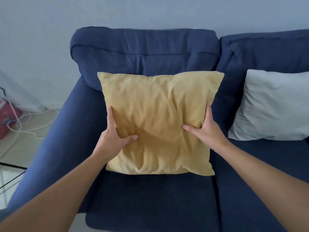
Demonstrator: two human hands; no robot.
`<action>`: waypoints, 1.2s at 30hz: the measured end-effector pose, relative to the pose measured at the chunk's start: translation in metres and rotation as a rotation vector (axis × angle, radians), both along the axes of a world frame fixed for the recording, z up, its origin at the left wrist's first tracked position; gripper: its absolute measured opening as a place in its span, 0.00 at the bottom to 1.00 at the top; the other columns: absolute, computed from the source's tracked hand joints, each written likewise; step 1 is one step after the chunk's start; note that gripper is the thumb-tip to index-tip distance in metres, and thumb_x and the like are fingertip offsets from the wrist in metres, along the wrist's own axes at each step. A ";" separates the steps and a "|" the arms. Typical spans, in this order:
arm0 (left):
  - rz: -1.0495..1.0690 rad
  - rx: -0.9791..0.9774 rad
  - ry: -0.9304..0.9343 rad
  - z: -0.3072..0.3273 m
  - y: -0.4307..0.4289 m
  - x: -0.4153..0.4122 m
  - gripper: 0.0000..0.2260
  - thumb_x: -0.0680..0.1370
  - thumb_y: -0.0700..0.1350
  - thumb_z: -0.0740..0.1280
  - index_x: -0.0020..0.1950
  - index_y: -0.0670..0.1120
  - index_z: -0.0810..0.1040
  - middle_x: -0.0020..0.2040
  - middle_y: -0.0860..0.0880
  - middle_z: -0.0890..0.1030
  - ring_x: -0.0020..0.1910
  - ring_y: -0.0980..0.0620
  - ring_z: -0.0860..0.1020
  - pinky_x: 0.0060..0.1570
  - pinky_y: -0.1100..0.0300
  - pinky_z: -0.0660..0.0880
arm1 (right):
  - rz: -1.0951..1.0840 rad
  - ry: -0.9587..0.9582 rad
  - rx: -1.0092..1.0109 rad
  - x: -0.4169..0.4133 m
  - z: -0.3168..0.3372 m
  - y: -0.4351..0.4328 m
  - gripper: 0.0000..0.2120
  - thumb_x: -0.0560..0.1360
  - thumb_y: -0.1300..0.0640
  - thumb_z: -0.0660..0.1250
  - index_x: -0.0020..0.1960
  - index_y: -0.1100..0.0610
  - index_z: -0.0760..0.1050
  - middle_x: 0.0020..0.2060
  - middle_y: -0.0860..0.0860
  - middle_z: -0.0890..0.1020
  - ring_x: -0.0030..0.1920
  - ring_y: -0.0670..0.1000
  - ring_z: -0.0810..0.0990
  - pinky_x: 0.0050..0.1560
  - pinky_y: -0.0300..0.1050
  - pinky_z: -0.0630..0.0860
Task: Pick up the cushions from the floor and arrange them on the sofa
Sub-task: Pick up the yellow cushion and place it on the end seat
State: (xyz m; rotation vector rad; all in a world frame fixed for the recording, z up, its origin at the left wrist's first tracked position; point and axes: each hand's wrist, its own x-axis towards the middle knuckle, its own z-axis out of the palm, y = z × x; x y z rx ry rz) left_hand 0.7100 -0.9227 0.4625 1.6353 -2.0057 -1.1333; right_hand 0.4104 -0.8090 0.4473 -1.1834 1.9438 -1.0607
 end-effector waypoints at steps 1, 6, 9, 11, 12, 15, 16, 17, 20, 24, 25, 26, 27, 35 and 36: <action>-0.014 0.011 -0.005 -0.005 -0.013 -0.007 0.59 0.71 0.55 0.79 0.78 0.67 0.30 0.76 0.53 0.66 0.48 0.61 0.74 0.47 0.62 0.71 | 0.000 0.006 0.005 -0.007 -0.006 -0.012 0.57 0.68 0.40 0.78 0.80 0.38 0.39 0.74 0.40 0.68 0.67 0.47 0.75 0.65 0.47 0.72; -0.050 -0.068 0.033 -0.029 -0.071 -0.035 0.58 0.72 0.54 0.79 0.77 0.67 0.29 0.71 0.60 0.64 0.47 0.62 0.75 0.44 0.67 0.71 | -0.059 0.062 -0.029 -0.026 -0.031 -0.066 0.57 0.68 0.41 0.78 0.80 0.39 0.39 0.74 0.42 0.69 0.68 0.46 0.75 0.67 0.47 0.73; -0.051 -0.096 0.045 -0.044 -0.100 -0.046 0.59 0.72 0.53 0.79 0.77 0.67 0.30 0.73 0.58 0.66 0.53 0.56 0.76 0.55 0.59 0.71 | -0.084 0.076 -0.042 -0.036 -0.044 -0.091 0.58 0.67 0.40 0.78 0.80 0.39 0.38 0.76 0.44 0.69 0.69 0.47 0.74 0.67 0.47 0.73; -0.061 -0.092 0.012 -0.054 -0.115 -0.049 0.60 0.72 0.53 0.79 0.78 0.67 0.30 0.66 0.59 0.66 0.49 0.58 0.75 0.55 0.58 0.71 | -0.087 0.094 -0.036 -0.039 -0.052 -0.101 0.58 0.67 0.40 0.78 0.80 0.39 0.38 0.78 0.44 0.65 0.71 0.45 0.71 0.67 0.42 0.71; -0.067 -0.082 -0.015 -0.059 -0.121 -0.051 0.60 0.71 0.54 0.80 0.78 0.66 0.29 0.64 0.58 0.67 0.46 0.60 0.74 0.54 0.58 0.71 | -0.088 0.110 -0.030 -0.041 -0.056 -0.103 0.58 0.68 0.40 0.78 0.80 0.39 0.38 0.79 0.43 0.62 0.73 0.44 0.68 0.66 0.37 0.69; -0.067 -0.021 -0.080 -0.077 -0.134 -0.051 0.64 0.68 0.57 0.81 0.78 0.64 0.27 0.56 0.54 0.72 0.44 0.58 0.75 0.50 0.57 0.71 | -0.068 0.191 0.015 -0.045 -0.068 -0.106 0.58 0.69 0.41 0.77 0.81 0.40 0.36 0.82 0.41 0.52 0.73 0.35 0.60 0.59 0.27 0.65; -0.066 -0.003 -0.090 -0.082 -0.139 -0.050 0.65 0.67 0.58 0.81 0.77 0.63 0.26 0.56 0.53 0.73 0.45 0.55 0.76 0.50 0.57 0.70 | -0.053 0.218 0.030 -0.046 -0.069 -0.106 0.57 0.70 0.41 0.77 0.81 0.41 0.36 0.82 0.42 0.51 0.69 0.31 0.60 0.60 0.30 0.66; -0.075 0.014 -0.099 -0.086 -0.143 -0.049 0.66 0.66 0.60 0.81 0.77 0.63 0.26 0.59 0.51 0.74 0.49 0.52 0.76 0.52 0.57 0.71 | -0.043 0.232 0.049 -0.047 -0.069 -0.106 0.57 0.70 0.41 0.76 0.81 0.42 0.36 0.82 0.44 0.52 0.64 0.29 0.60 0.61 0.35 0.67; -0.117 -0.032 -0.133 -0.089 -0.153 -0.045 0.67 0.63 0.67 0.79 0.78 0.60 0.26 0.79 0.45 0.64 0.70 0.44 0.70 0.67 0.50 0.70 | -0.076 0.272 0.116 -0.045 -0.063 -0.105 0.58 0.69 0.39 0.76 0.81 0.42 0.36 0.79 0.54 0.57 0.64 0.40 0.68 0.65 0.46 0.70; -0.223 -0.482 -0.294 -0.070 -0.162 -0.048 0.62 0.66 0.78 0.67 0.82 0.47 0.34 0.82 0.38 0.37 0.82 0.39 0.40 0.79 0.40 0.42 | -0.117 0.655 -0.004 -0.030 -0.044 -0.114 0.58 0.69 0.33 0.72 0.82 0.53 0.38 0.80 0.65 0.46 0.81 0.64 0.49 0.76 0.68 0.57; -0.316 -0.585 -0.325 -0.059 -0.164 -0.056 0.60 0.68 0.78 0.63 0.83 0.45 0.36 0.82 0.39 0.36 0.82 0.40 0.37 0.78 0.40 0.38 | -0.069 0.758 -0.035 -0.020 -0.034 -0.123 0.56 0.71 0.31 0.68 0.82 0.55 0.39 0.80 0.66 0.45 0.81 0.64 0.45 0.77 0.70 0.51; -0.424 -0.665 -0.348 -0.048 -0.165 -0.066 0.58 0.70 0.78 0.61 0.83 0.43 0.38 0.82 0.40 0.36 0.82 0.40 0.36 0.78 0.39 0.37 | 0.000 0.838 -0.062 -0.009 -0.024 -0.136 0.54 0.73 0.30 0.65 0.82 0.56 0.41 0.81 0.65 0.44 0.81 0.64 0.43 0.77 0.70 0.46; -0.531 -0.724 -0.358 -0.039 -0.167 -0.079 0.57 0.71 0.77 0.60 0.83 0.42 0.40 0.82 0.41 0.36 0.82 0.41 0.37 0.78 0.38 0.38 | 0.078 0.895 -0.089 0.004 -0.015 -0.150 0.52 0.74 0.29 0.62 0.83 0.56 0.42 0.81 0.63 0.43 0.81 0.63 0.43 0.77 0.69 0.44; -0.752 -0.786 -0.609 -0.023 -0.227 -0.127 0.60 0.68 0.83 0.51 0.83 0.40 0.43 0.84 0.44 0.44 0.83 0.46 0.41 0.79 0.39 0.43 | 0.296 1.180 0.170 -0.033 -0.018 -0.221 0.54 0.70 0.21 0.52 0.82 0.59 0.51 0.82 0.58 0.54 0.82 0.59 0.49 0.77 0.68 0.43; -0.735 -0.776 -0.628 -0.023 -0.235 -0.122 0.60 0.67 0.84 0.50 0.83 0.40 0.42 0.84 0.44 0.43 0.83 0.46 0.40 0.79 0.40 0.42 | 0.293 1.207 0.198 -0.044 -0.017 -0.219 0.55 0.70 0.20 0.50 0.82 0.59 0.50 0.82 0.58 0.53 0.82 0.59 0.49 0.77 0.68 0.43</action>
